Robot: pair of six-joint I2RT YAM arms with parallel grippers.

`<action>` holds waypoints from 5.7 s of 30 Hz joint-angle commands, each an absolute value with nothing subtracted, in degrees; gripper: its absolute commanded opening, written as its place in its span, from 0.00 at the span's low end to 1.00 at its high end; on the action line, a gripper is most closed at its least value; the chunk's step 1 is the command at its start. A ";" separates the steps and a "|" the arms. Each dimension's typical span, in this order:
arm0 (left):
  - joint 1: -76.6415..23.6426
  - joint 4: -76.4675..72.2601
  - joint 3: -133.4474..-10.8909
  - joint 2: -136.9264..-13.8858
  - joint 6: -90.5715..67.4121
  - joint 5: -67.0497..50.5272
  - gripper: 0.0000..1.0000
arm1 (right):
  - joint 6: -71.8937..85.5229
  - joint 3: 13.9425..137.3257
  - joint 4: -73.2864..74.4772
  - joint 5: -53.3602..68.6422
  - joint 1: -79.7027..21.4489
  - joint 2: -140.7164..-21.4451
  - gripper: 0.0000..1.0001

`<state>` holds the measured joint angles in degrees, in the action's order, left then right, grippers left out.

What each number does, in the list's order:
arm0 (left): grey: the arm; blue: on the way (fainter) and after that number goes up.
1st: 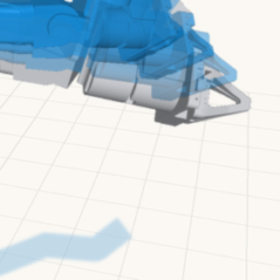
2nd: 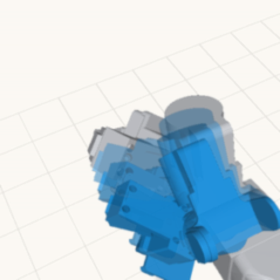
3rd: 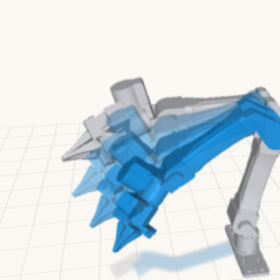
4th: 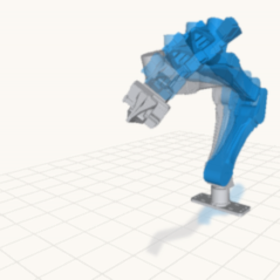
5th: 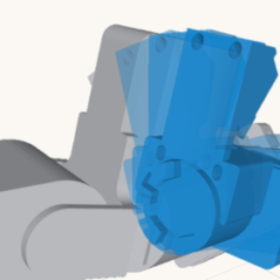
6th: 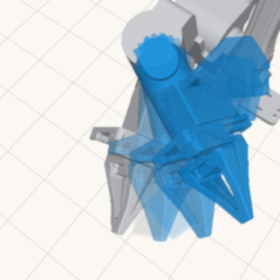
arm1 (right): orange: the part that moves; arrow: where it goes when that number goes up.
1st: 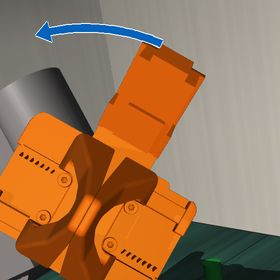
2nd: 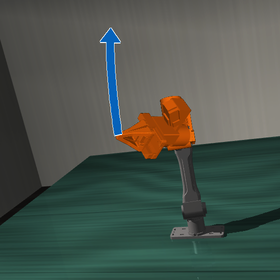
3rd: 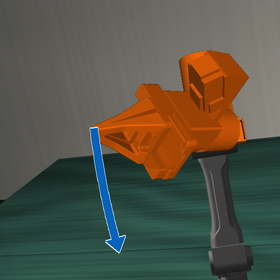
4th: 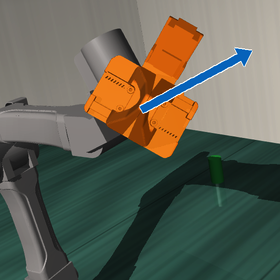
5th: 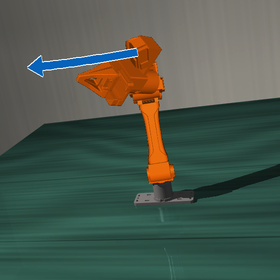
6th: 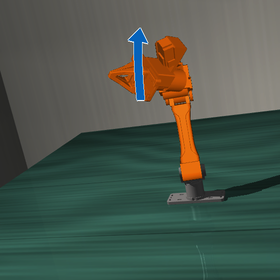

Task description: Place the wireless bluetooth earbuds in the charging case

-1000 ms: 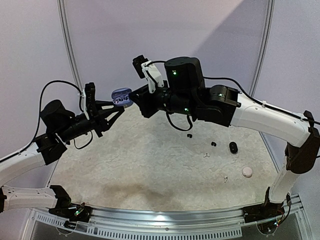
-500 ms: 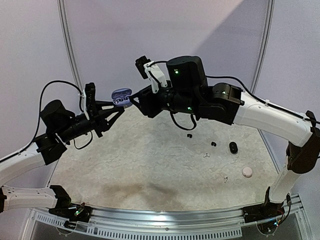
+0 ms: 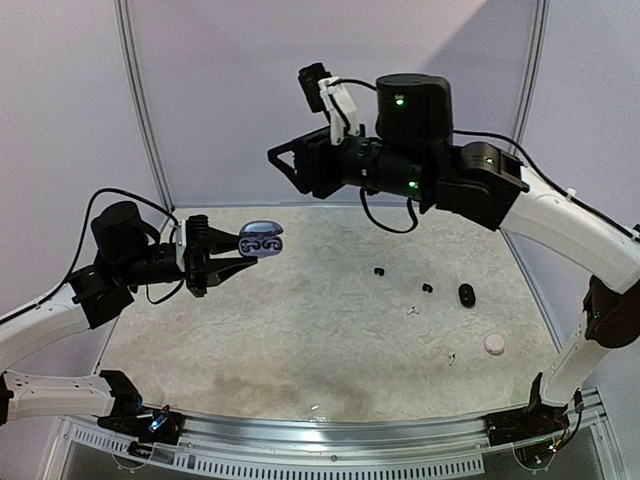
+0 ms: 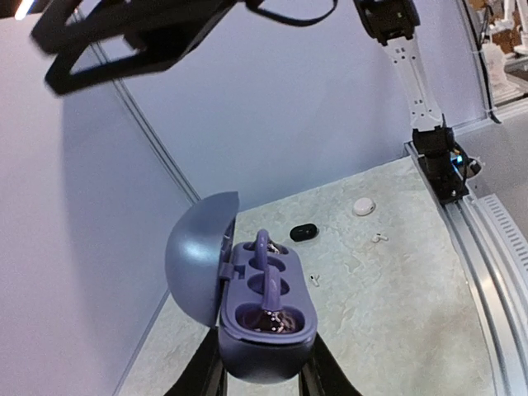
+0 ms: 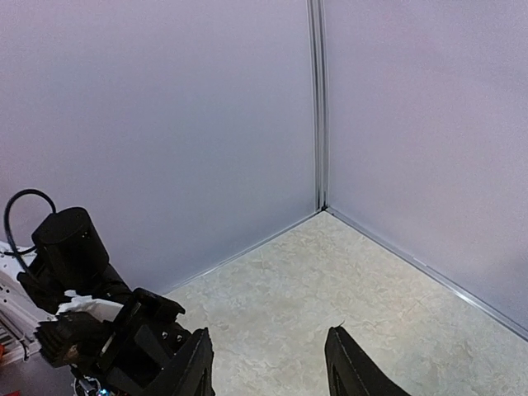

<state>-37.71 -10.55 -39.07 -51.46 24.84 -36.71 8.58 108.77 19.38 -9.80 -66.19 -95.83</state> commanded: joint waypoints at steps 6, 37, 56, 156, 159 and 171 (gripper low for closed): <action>-37.88 -7.67 -41.83 -51.87 28.03 -37.35 0.00 | 8.74 112.90 24.11 -2.62 -67.57 -105.80 0.47; -23.70 17.44 -56.16 -84.06 -23.42 -30.80 0.00 | 41.00 68.89 46.42 -16.22 -31.04 -79.87 0.89; -16.52 15.42 -67.74 -117.38 -43.28 -40.48 0.01 | 27.70 64.10 42.65 -8.85 -16.77 -99.31 0.87; -42.76 22.52 -74.95 -68.35 -9.24 -37.89 0.28 | -45.53 98.75 14.69 -24.85 -77.45 -96.67 0.16; -42.89 22.26 -75.06 -68.71 -9.52 -39.04 0.07 | -45.10 98.39 14.08 -25.11 -77.50 -96.47 0.16; -40.38 18.87 -72.27 -66.22 -6.59 -42.76 0.00 | -21.82 95.78 22.03 -10.66 -71.66 -87.89 0.99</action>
